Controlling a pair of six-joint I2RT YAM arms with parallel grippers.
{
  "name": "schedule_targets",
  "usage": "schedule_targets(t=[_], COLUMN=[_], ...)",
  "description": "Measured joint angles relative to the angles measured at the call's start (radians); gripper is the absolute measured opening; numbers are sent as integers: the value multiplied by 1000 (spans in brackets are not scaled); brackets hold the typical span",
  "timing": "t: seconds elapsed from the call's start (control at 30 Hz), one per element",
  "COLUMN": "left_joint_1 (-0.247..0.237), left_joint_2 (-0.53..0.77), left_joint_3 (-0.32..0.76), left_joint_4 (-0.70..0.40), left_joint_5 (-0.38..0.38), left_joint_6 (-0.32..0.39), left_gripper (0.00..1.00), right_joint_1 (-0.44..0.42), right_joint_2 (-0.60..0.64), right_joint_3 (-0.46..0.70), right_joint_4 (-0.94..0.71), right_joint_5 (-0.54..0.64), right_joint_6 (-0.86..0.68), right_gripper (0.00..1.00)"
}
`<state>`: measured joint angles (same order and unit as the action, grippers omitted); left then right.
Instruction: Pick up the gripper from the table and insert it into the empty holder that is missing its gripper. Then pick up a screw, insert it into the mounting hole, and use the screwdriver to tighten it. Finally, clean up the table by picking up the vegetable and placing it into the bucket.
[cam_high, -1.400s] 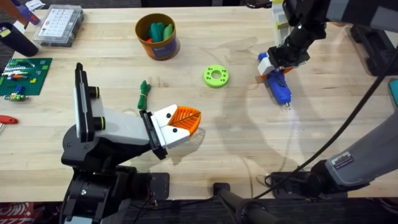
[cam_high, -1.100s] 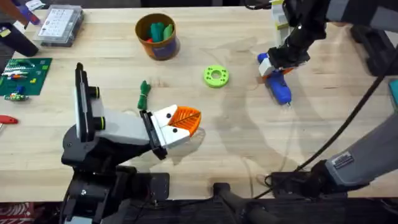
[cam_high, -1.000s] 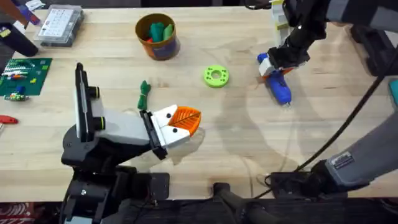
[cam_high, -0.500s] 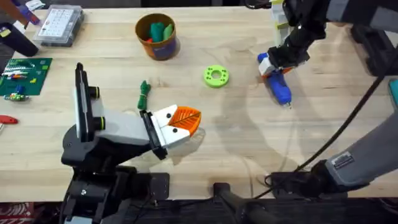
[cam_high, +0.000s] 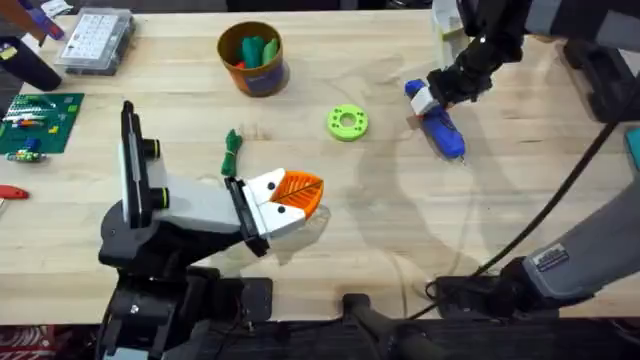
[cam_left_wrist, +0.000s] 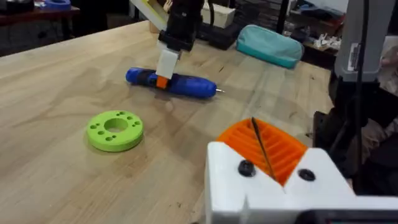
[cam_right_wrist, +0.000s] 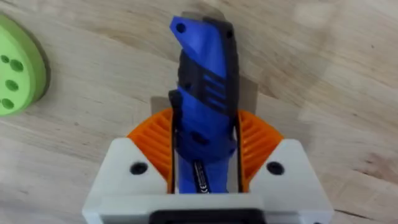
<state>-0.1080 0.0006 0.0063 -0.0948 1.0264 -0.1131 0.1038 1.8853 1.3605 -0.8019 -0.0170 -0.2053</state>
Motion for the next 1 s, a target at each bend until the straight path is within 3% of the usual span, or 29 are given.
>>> schedule_targets(t=[0.1,0.2,0.27,0.3,0.33,0.47,0.53,0.6,1.0], left_joint_1=[0,0,0,0,0,0,0,0,0], left_joint_2=[0,0,0,0,0,0,0,0,0], left_joint_3=[0,0,0,0,0,0,0,0,0], left_joint_4=[0,0,0,0,0,0,0,0,0], left_joint_5=[0,0,0,0,0,0,0,0,0], left_joint_6=[0,0,0,0,0,0,0,0,0], left_gripper=[16,16,16,16,16,16,16,16,16], right_joint_1=[-1,-1,-2,-3,-4,-3,-3,-3,-3], right_joint_2=[0,0,0,0,0,0,0,0,0], right_joint_3=[0,0,0,0,0,0,0,0,0], right_joint_4=[0,2,2,-1,-6,-27,-34,-36,-9], right_joint_5=[0,0,-2,-4,-6,-7,-7,-7,-8], right_joint_6=[-9,-13,-12,-11,-10,-14,-16,-20,-53], right_gripper=[447,86,33,83,198,792,949,990,996])
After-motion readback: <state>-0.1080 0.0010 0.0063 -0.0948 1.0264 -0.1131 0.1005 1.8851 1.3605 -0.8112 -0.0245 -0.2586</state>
